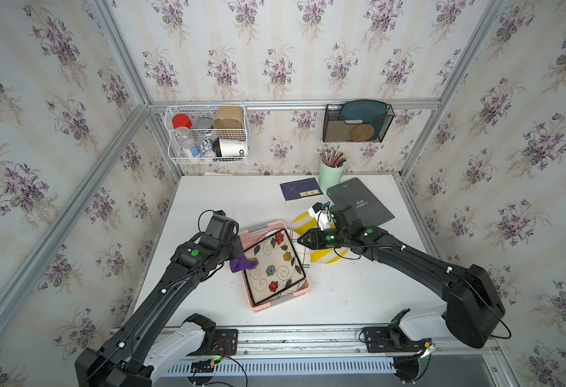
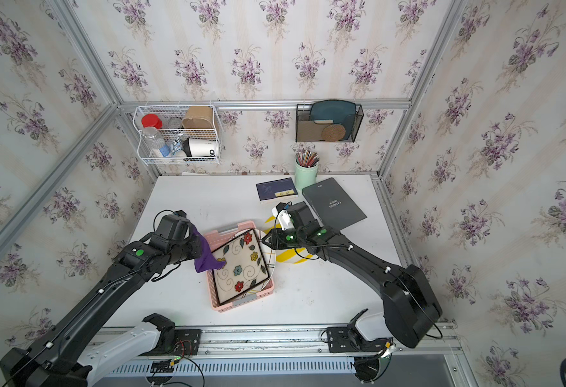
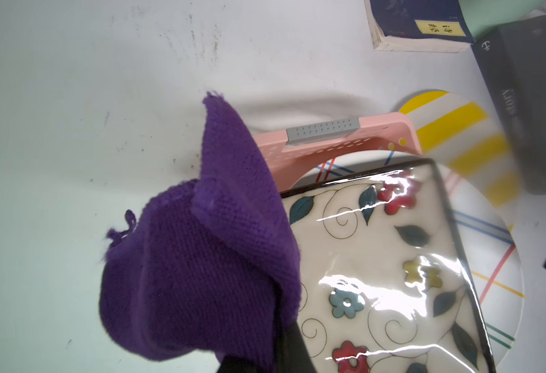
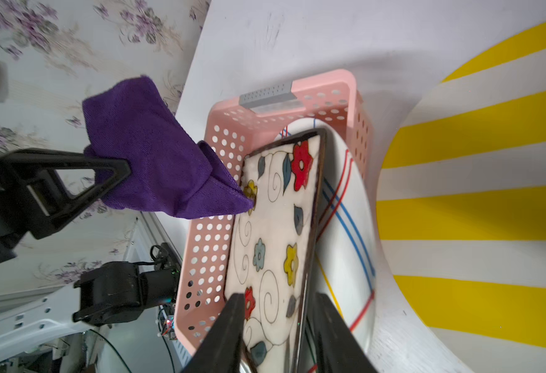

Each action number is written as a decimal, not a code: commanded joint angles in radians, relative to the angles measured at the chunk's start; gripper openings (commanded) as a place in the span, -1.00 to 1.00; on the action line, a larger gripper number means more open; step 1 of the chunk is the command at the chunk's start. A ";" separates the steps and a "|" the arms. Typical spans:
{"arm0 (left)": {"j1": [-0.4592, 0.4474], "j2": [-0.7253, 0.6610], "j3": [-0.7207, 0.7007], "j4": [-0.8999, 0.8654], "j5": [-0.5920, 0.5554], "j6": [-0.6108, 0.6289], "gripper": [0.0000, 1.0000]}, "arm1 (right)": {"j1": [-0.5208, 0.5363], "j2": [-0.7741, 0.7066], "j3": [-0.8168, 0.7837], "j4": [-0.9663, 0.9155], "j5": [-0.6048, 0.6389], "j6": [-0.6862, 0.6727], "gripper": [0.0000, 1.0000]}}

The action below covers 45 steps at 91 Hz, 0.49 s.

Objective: Wipe the wet plate dry
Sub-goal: Pick up the plate from the bin.

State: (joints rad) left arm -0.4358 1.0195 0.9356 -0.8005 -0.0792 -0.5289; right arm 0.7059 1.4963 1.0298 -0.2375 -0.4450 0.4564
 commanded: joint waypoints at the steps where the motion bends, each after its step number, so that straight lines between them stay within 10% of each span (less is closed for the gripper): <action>1: 0.001 0.020 0.004 0.033 0.027 -0.042 -1.00 | 0.019 0.110 0.044 -0.075 0.080 -0.087 -0.15; 33: 0.001 -0.055 0.007 0.072 0.008 -0.073 -1.00 | 0.071 0.332 0.084 -0.155 0.057 -0.049 0.17; 45: 0.001 -0.055 0.024 0.073 0.015 -0.076 -1.00 | 0.073 0.338 0.095 -0.116 -0.018 -0.025 -0.36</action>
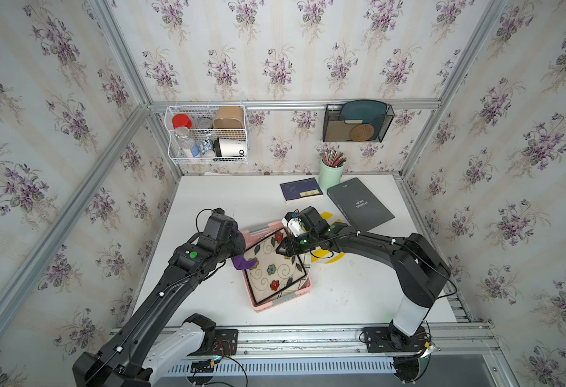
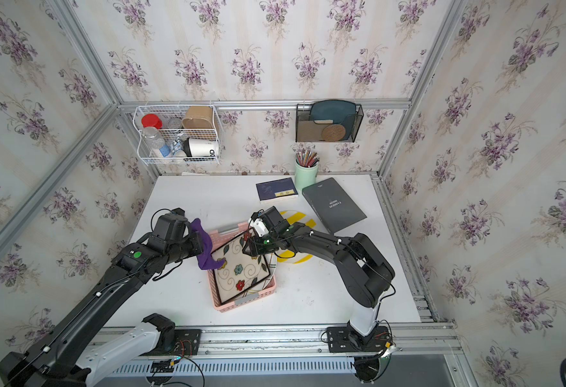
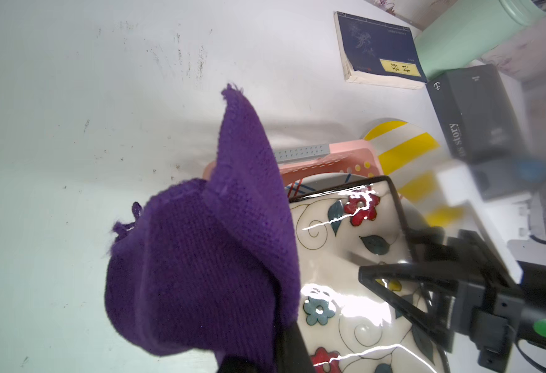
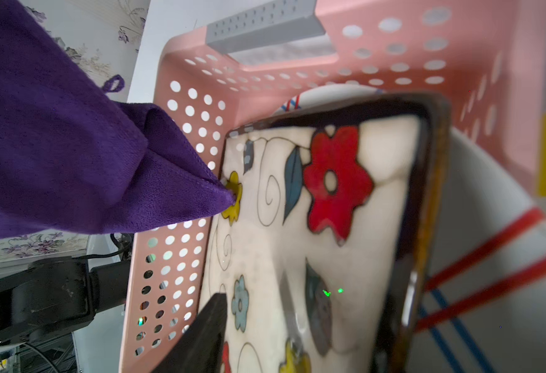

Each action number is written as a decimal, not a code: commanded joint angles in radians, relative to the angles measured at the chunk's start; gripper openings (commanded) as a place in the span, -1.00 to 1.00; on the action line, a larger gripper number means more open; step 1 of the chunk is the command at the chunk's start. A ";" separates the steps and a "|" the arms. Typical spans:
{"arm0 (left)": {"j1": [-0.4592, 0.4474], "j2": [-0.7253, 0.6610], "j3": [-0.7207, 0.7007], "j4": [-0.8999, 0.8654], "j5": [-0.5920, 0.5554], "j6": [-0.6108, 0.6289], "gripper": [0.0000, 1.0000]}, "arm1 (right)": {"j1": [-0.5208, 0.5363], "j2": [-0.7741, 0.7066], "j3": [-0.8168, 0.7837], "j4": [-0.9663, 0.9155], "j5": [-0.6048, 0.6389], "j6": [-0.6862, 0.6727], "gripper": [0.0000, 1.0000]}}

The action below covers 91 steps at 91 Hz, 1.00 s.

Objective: Wipe the wet plate dry
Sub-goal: Pick up the plate from the bin, then wipe the plate with towel.

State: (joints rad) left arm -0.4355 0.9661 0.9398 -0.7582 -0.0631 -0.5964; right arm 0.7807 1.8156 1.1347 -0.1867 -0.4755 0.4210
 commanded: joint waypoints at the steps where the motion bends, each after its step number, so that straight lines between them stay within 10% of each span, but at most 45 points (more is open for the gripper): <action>1: 0.001 -0.001 0.022 0.030 0.001 -0.008 -1.00 | -0.002 0.016 -0.007 -0.164 0.009 0.010 -0.43; 13: 0.001 -0.012 0.046 0.085 0.079 0.024 -1.00 | -0.003 -0.071 0.037 -0.145 0.028 0.021 -1.00; 37: -0.002 0.044 0.075 0.323 0.505 0.074 -1.00 | -0.027 -0.306 0.145 -0.017 0.023 0.119 -1.00; 91: -0.190 0.289 0.177 0.388 0.561 0.084 -1.00 | -0.228 -0.471 0.146 0.402 0.050 0.559 -1.00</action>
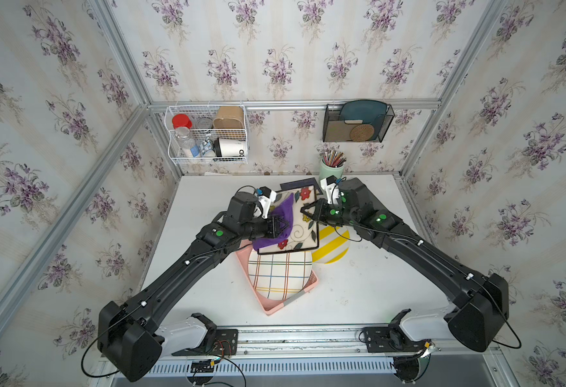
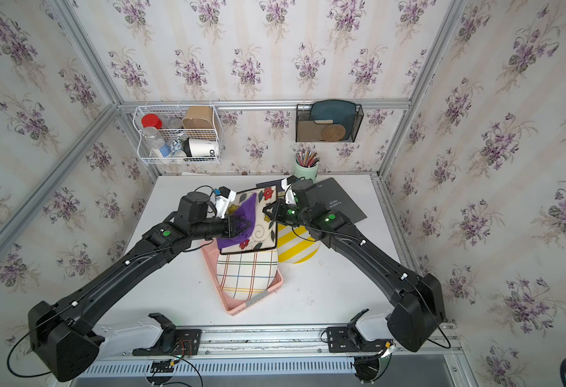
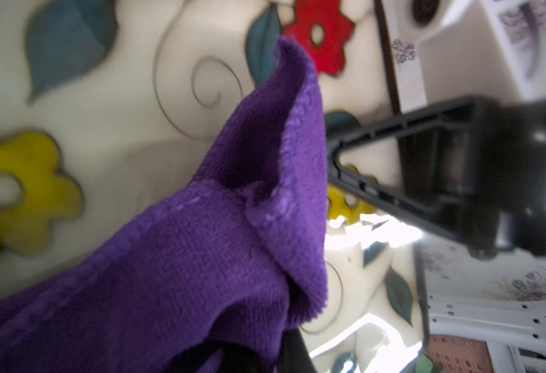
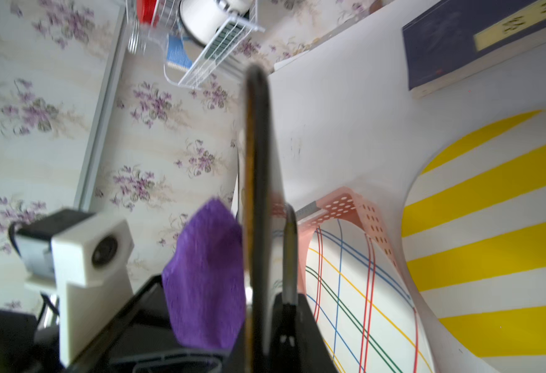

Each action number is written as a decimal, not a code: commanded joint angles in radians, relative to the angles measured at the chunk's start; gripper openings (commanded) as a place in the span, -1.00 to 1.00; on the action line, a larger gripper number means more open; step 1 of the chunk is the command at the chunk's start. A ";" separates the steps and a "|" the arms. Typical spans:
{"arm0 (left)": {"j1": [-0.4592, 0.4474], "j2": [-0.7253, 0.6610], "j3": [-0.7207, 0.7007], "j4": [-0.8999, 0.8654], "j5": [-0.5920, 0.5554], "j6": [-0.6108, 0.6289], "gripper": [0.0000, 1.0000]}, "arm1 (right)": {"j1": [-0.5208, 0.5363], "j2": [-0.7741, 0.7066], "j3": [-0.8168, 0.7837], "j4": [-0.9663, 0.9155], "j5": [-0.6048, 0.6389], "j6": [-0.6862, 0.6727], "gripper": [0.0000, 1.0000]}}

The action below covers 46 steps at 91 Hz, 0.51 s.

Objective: Wipe the wet plate dry
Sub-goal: Wipe the plate with towel.

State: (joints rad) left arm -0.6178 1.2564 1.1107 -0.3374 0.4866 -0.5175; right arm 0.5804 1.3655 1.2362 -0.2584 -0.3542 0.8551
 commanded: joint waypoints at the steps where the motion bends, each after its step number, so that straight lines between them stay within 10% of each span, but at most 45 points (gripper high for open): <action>1: -0.007 -0.008 0.006 -0.034 -0.005 0.005 -1.00 | -0.029 -0.020 0.049 0.469 -0.075 0.117 -1.00; 20: 0.100 -0.074 0.008 -0.244 -0.472 -0.078 -1.00 | 0.030 -0.036 0.050 0.438 -0.161 0.048 -1.00; 34: -0.010 0.093 0.089 0.095 -0.085 -0.032 -1.00 | -0.015 -0.068 0.034 0.445 -0.120 0.060 -1.00; 46: -0.154 0.296 0.369 -0.059 0.014 0.091 -1.00 | -0.101 -0.056 0.024 0.492 -0.139 0.135 -1.00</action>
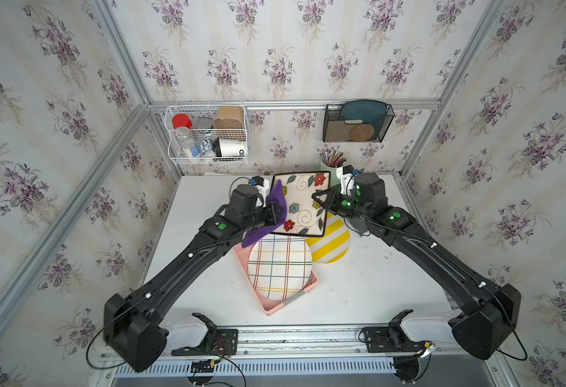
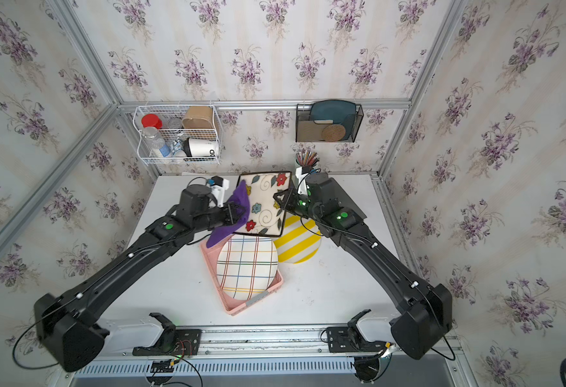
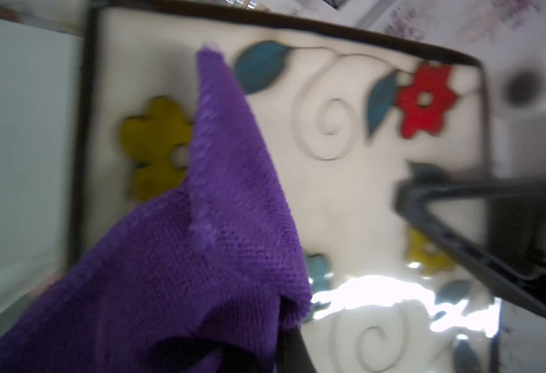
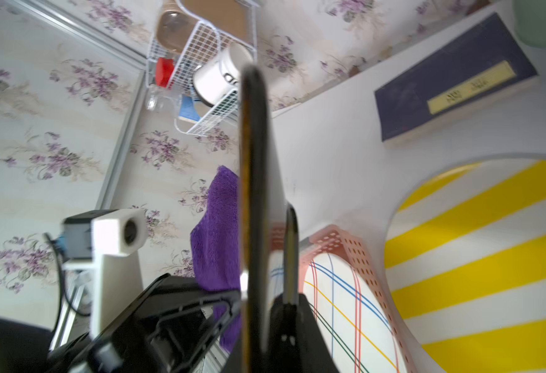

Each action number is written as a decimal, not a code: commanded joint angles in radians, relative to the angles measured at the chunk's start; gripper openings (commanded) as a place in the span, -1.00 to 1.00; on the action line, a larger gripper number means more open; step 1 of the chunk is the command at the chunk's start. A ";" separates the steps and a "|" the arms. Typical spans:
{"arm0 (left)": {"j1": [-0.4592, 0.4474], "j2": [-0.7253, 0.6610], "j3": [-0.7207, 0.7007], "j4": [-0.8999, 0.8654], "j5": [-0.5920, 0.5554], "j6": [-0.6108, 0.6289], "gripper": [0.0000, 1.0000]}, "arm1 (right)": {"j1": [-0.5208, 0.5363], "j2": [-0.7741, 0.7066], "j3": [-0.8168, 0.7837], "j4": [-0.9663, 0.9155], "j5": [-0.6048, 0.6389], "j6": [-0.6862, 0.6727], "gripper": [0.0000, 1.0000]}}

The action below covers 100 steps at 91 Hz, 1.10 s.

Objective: Wipe the wet plate dry
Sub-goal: Wipe the plate with towel.

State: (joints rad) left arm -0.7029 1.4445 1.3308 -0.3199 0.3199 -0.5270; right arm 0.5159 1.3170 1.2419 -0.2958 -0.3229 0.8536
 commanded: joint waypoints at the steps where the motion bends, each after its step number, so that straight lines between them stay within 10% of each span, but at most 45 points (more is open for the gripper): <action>1: -0.069 0.113 0.154 -0.082 0.183 0.098 -1.00 | -0.035 -0.007 0.023 0.525 -0.172 0.134 -1.00; 22: 0.127 -0.093 -0.100 0.062 -0.084 -0.129 -1.00 | -0.048 -0.086 -0.002 0.501 -0.191 0.062 -1.00; 46: 0.067 0.094 0.147 -0.062 0.087 -0.019 -1.00 | 0.048 -0.087 -0.033 0.511 -0.297 -0.015 -1.00; 65: 0.242 -0.068 -0.032 0.045 -0.074 -0.143 -1.00 | -0.064 -0.178 -0.105 0.556 -0.265 0.028 -1.00; 79: 0.150 0.060 0.051 0.098 0.132 -0.115 -1.00 | -0.044 -0.154 -0.123 0.602 -0.303 0.037 -1.00; 100: 0.157 0.053 0.080 0.101 0.062 -0.125 -1.00 | -0.009 -0.136 -0.109 0.583 -0.336 0.004 -1.00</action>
State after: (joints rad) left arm -0.5972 1.5314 1.4425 -0.1894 0.4244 -0.6281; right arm 0.5079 1.2110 1.1049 -0.1387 -0.4797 0.8516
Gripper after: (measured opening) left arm 0.101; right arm 0.170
